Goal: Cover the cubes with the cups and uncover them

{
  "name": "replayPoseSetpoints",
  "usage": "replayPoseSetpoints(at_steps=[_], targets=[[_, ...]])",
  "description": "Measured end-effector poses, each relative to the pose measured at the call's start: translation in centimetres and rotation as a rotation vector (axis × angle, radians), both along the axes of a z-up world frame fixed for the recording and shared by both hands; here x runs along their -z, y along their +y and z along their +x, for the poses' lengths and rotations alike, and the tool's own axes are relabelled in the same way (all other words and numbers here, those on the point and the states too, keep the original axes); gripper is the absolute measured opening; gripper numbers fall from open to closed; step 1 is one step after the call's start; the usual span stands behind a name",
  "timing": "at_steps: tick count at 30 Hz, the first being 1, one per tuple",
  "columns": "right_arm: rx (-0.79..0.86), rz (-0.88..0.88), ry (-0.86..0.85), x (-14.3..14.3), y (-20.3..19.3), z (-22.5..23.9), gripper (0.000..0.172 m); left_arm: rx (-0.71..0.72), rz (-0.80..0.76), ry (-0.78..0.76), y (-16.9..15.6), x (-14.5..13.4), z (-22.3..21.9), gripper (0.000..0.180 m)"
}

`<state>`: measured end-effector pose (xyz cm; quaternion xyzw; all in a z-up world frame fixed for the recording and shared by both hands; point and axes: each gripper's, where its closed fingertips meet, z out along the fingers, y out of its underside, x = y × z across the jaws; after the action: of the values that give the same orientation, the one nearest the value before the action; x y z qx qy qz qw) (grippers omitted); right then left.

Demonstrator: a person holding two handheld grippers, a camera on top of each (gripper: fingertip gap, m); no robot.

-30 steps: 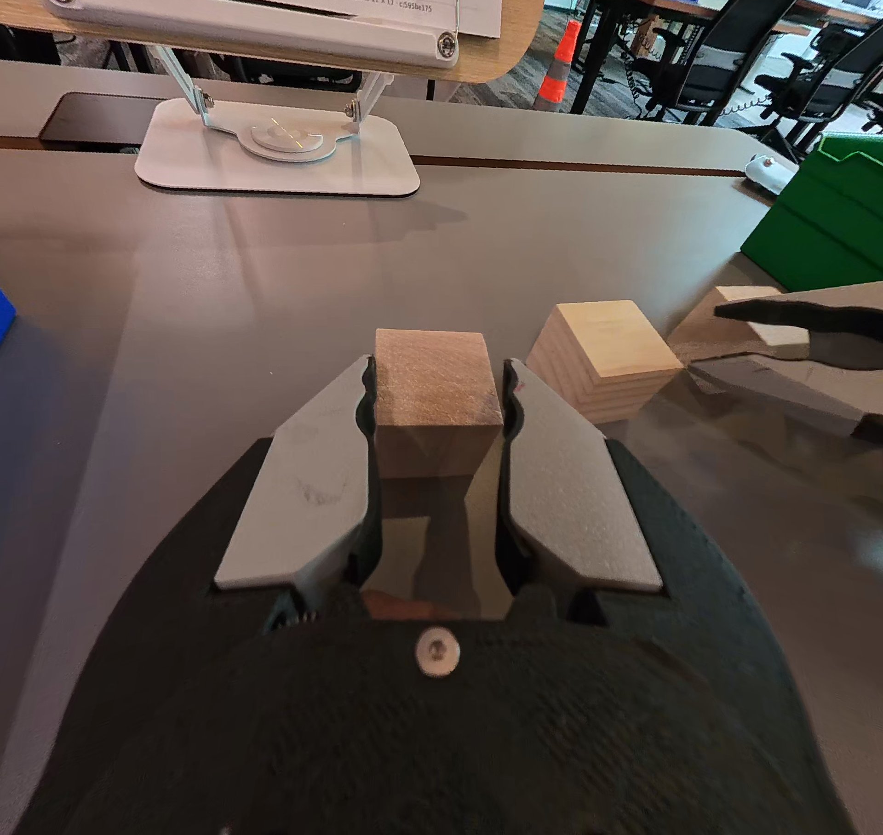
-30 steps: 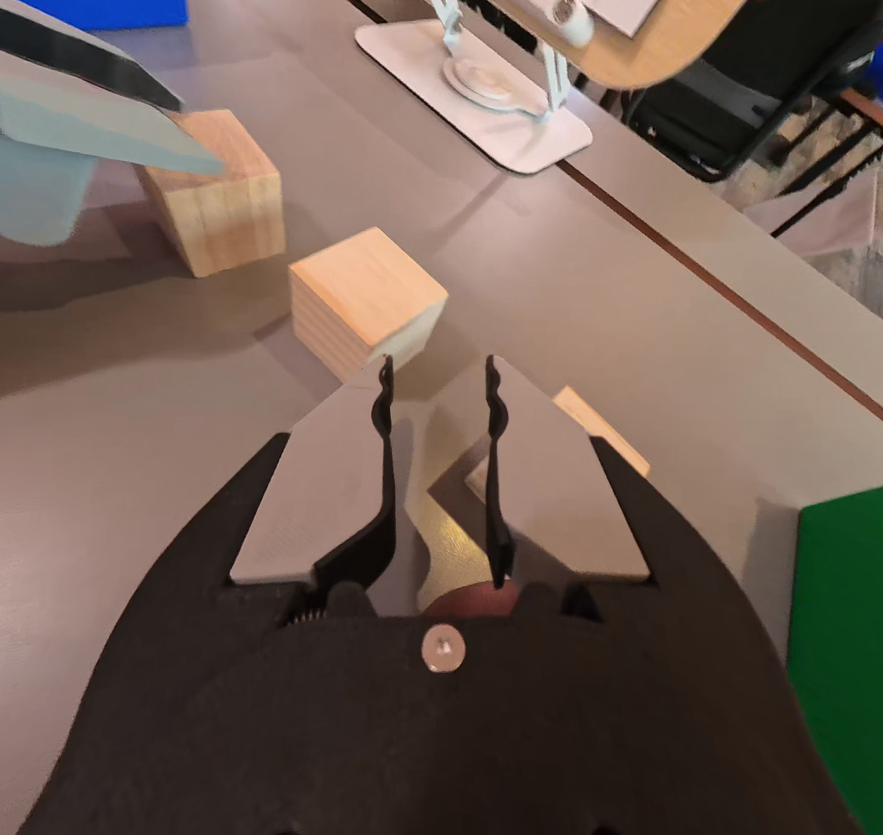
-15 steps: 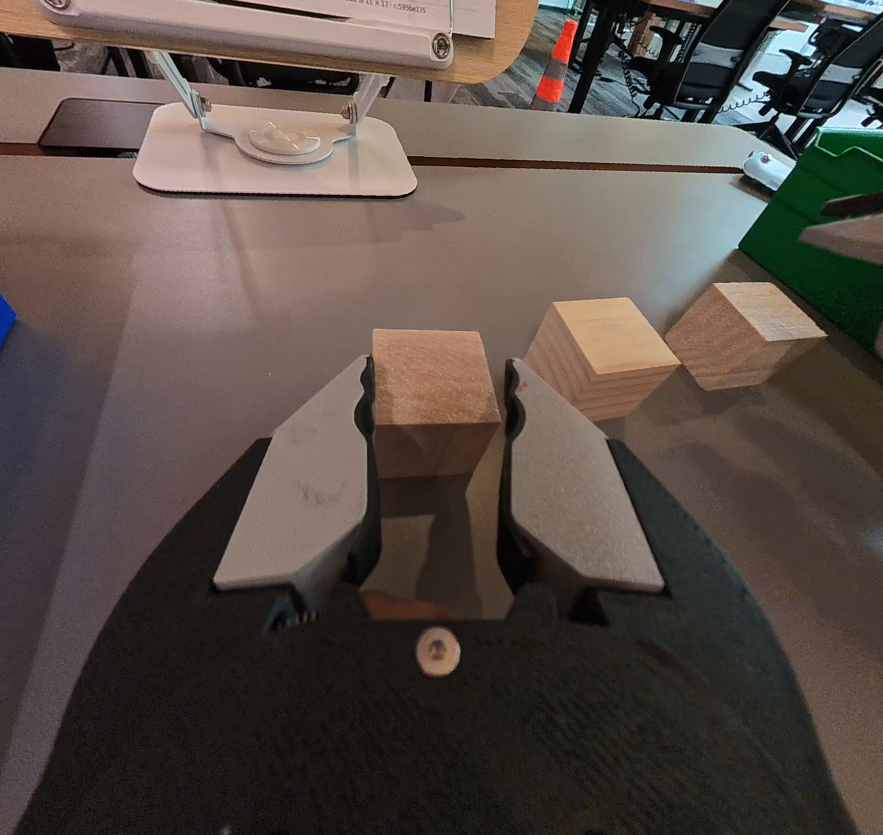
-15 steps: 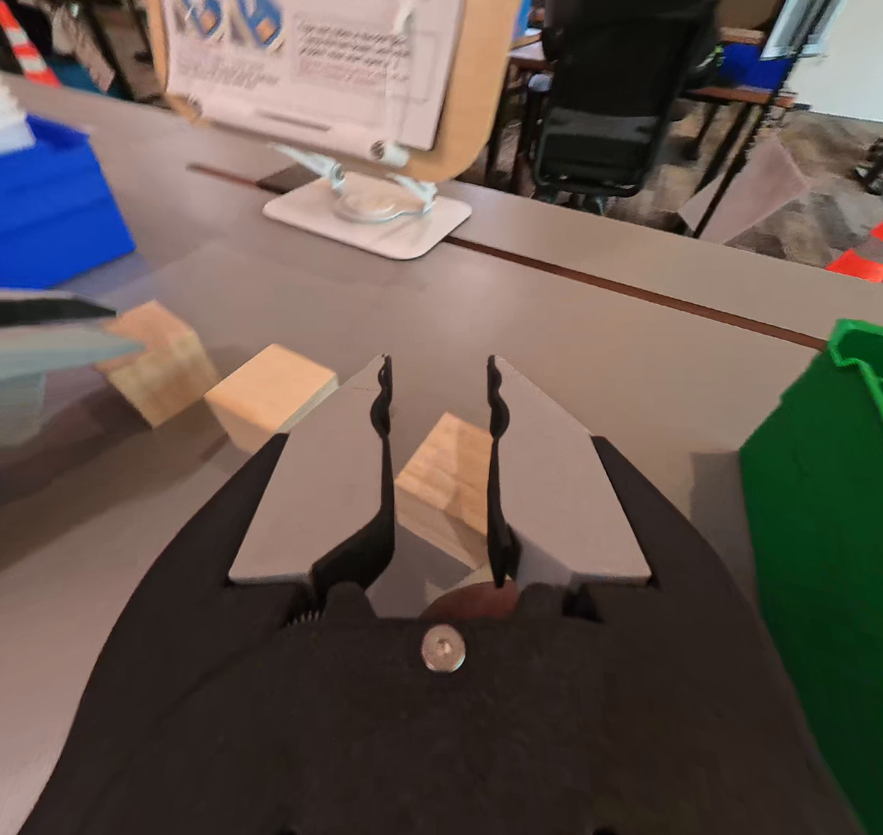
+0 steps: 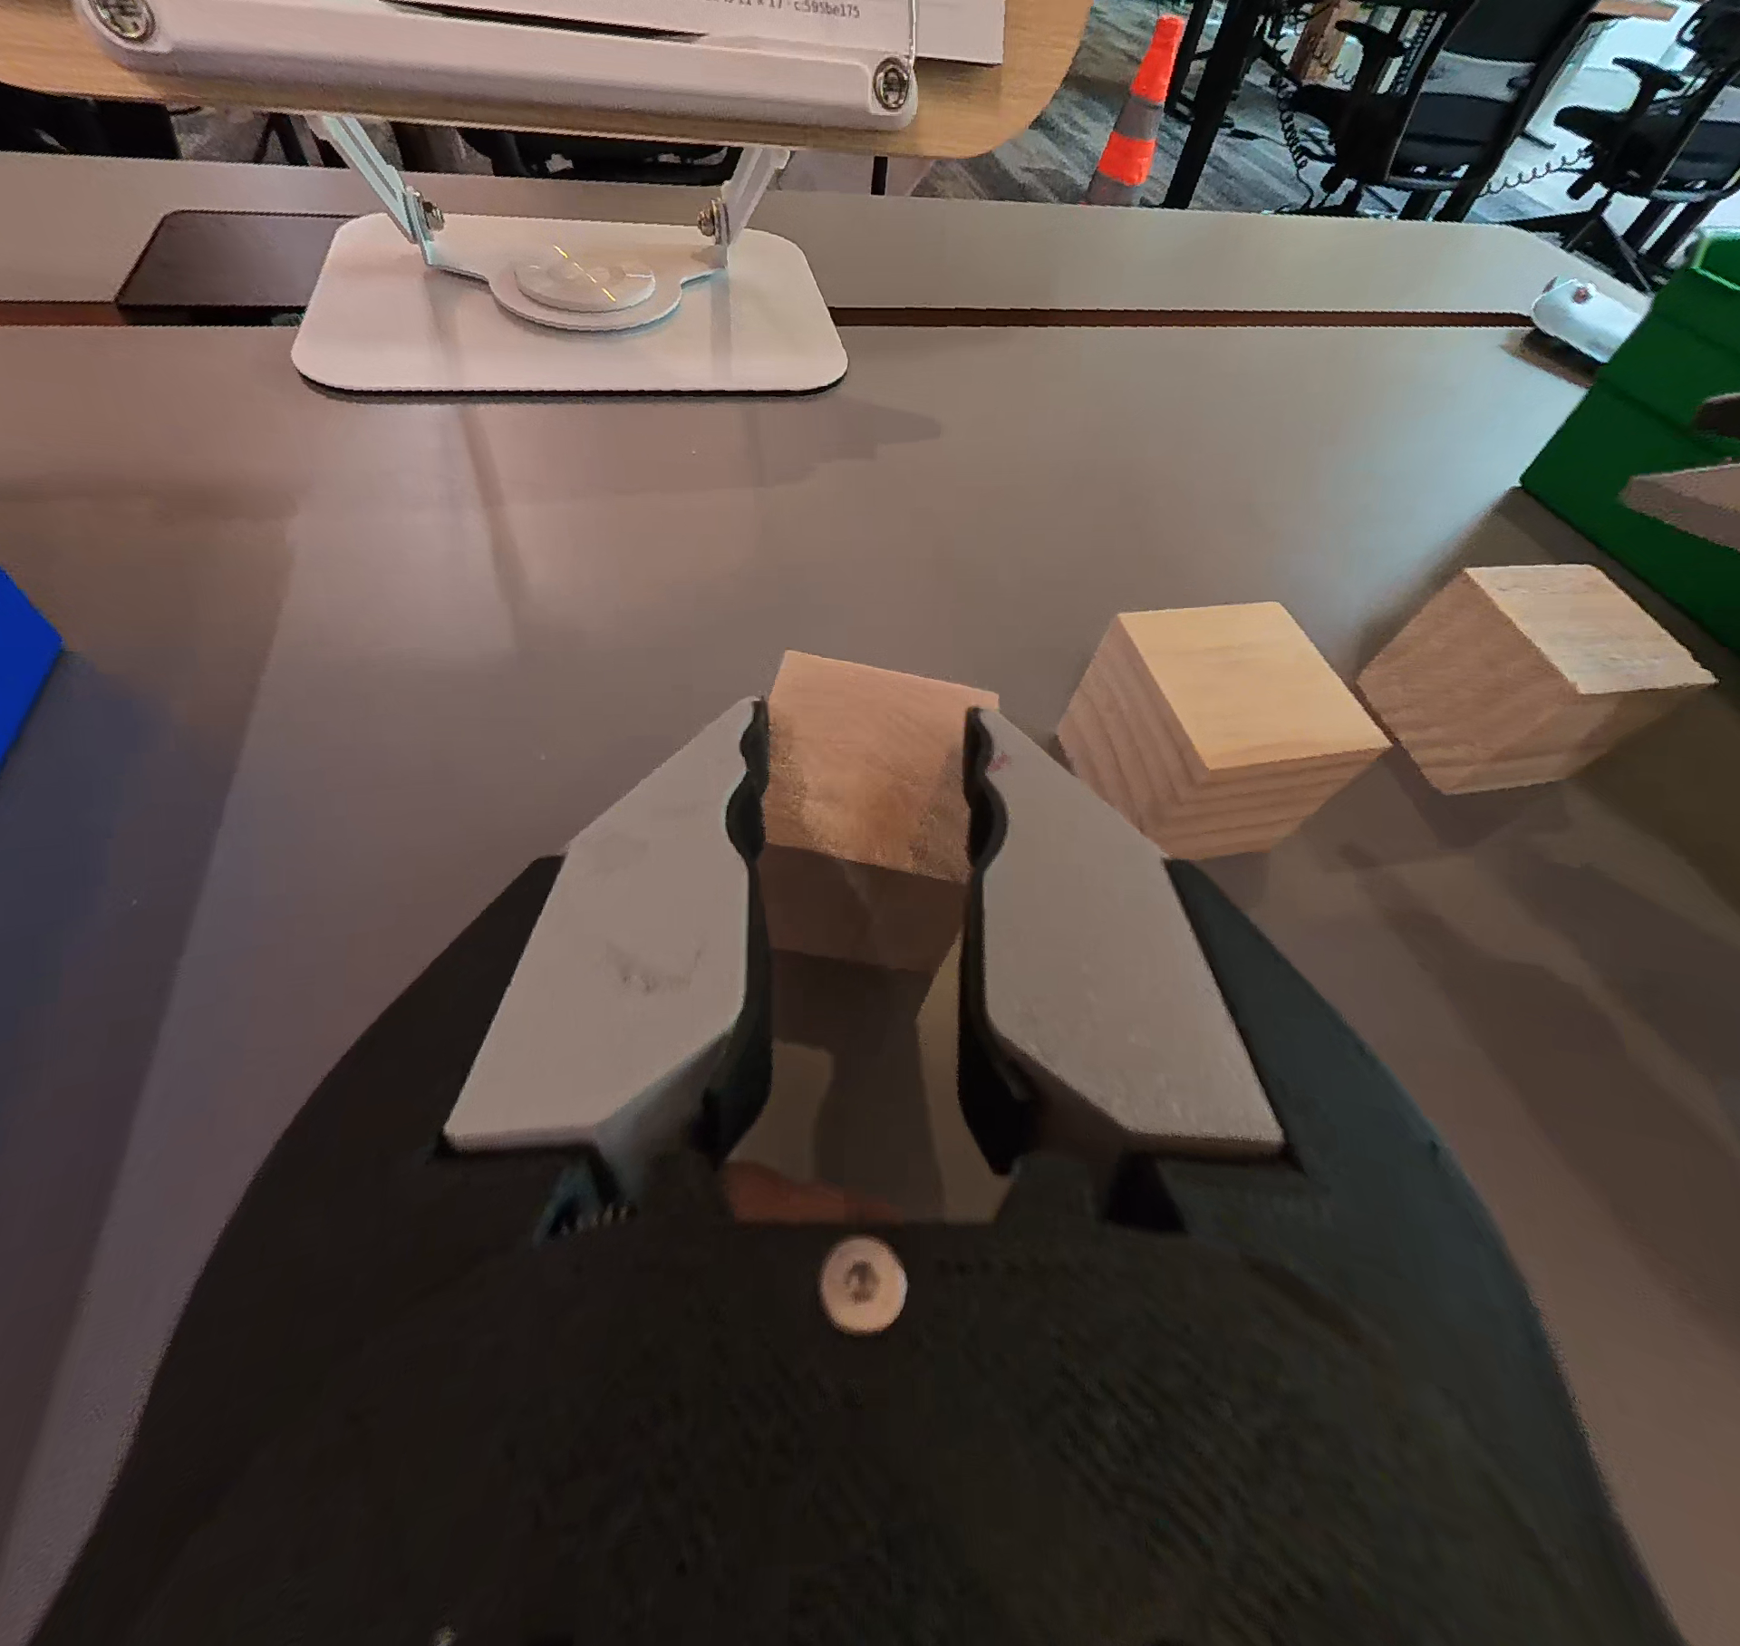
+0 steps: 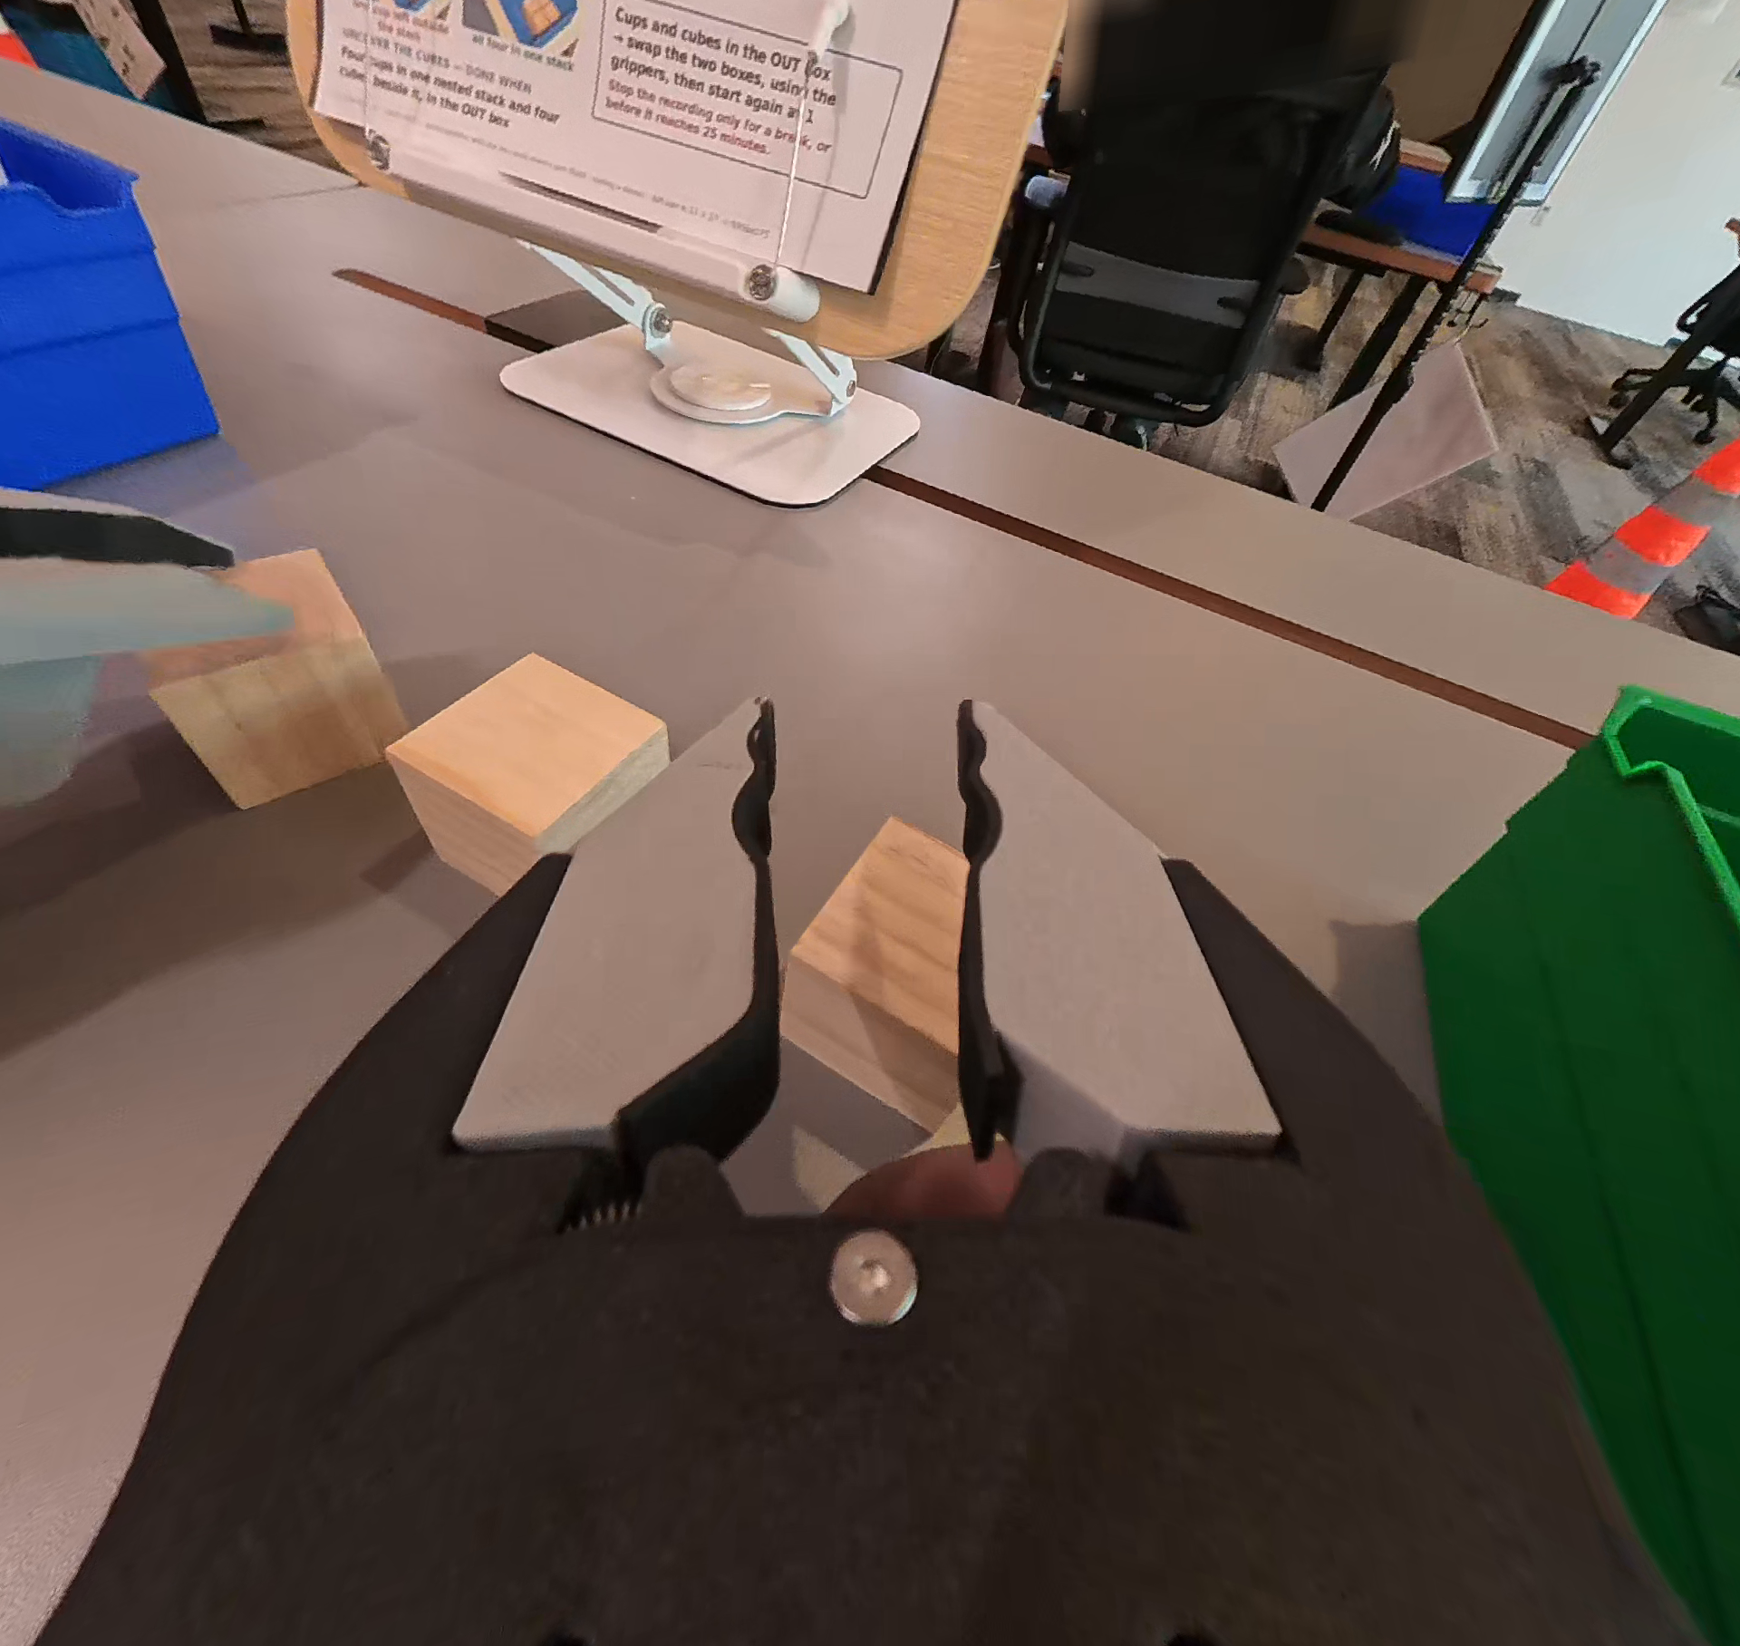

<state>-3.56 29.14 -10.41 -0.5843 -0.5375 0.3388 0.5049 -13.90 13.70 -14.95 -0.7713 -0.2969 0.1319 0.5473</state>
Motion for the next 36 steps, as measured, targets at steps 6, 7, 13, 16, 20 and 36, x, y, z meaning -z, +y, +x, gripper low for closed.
replayPoseSetpoints(at_steps=[6,7,13,16,20,36], targets=[[-0.008,0.005,-0.003,0.1,-0.3,-0.1,0.035,-0.002,-0.045,0.038,0.6,0.1,-0.2,0.033],[-0.007,0.003,-0.002,0.1,-0.2,-0.1,0.035,0.009,-0.052,0.044,0.4,0.1,0.0,0.042],[-0.011,-0.008,0.014,-0.4,-0.1,0.1,0.035,0.113,0.003,-0.014,-0.9,-0.5,2.1,0.079],[-0.019,0.001,0.008,-0.3,-0.4,0.0,0.035,0.047,-0.113,0.043,-1.3,0.8,0.3,0.065],[-0.02,0.027,0.013,-0.5,-0.6,0.1,0.035,0.029,-0.221,0.061,-0.7,2.0,-0.3,0.057],[-0.028,0.036,0.002,-0.3,-0.8,-0.1,0.035,-0.156,-0.144,0.0,0.3,1.5,-0.2,0.056]])
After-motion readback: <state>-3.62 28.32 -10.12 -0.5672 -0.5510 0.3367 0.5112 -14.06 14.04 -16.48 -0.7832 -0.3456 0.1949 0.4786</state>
